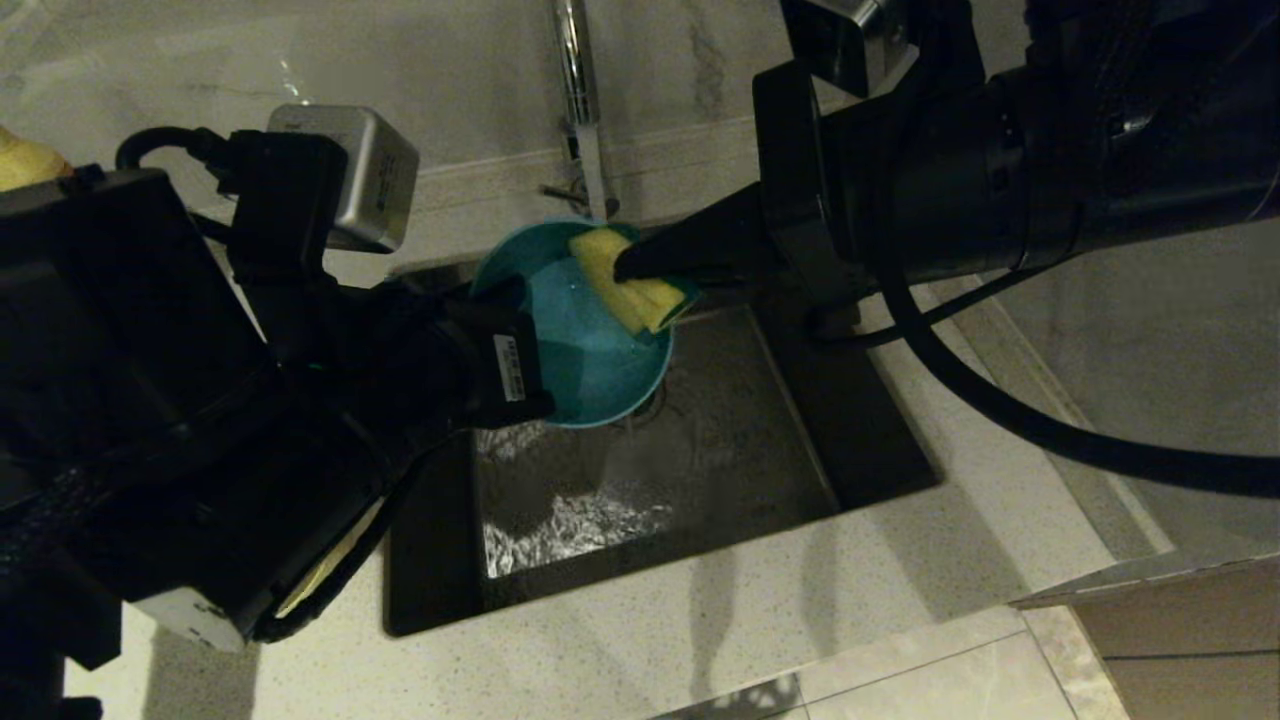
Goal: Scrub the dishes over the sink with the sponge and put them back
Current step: Wipe the bowl
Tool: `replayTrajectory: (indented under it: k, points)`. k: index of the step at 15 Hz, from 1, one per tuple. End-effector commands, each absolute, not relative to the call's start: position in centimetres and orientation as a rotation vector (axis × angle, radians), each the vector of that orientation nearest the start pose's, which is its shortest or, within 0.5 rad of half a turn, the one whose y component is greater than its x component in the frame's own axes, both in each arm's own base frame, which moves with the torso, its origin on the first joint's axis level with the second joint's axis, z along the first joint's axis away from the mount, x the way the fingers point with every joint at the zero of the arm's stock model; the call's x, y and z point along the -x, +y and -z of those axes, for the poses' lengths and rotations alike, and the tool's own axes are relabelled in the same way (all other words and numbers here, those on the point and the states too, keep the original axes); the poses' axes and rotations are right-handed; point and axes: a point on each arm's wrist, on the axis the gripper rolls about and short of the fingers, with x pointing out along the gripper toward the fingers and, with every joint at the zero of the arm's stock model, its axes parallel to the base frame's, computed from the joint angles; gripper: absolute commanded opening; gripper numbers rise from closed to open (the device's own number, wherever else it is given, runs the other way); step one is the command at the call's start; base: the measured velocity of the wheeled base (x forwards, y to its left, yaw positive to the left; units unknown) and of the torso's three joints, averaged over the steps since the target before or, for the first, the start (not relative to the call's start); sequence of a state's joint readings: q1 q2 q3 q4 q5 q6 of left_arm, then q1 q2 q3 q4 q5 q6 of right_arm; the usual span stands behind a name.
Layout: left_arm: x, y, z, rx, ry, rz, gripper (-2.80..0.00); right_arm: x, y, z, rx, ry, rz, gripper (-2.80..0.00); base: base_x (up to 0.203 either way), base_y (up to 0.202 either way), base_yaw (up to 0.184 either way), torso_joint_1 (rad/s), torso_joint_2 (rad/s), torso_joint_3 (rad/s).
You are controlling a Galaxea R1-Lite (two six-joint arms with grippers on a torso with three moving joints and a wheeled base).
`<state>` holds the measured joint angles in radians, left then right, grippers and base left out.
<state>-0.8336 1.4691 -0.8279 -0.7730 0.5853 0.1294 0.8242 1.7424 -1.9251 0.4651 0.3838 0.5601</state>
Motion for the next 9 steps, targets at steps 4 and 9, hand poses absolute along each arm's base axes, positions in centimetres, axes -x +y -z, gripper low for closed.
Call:
replayTrajectory:
  k: [4,9]
  points:
    - [-18.1,-18.1,-26.5,-0.044,-0.111,0.236,-2.80,-17.3,21.9,-39.3,-0.426,0.573,-1.150,-2.80,0.000,0.000,0.000,0.000,0.00,0.000]
    - [-19.2,-18.3,-25.7,-0.007,-0.071,0.204,-2.80,-15.1,19.5,-40.7,-0.432,0.549,-1.165,-2.80,0.000,0.000,0.000,0.000,0.00,0.000]
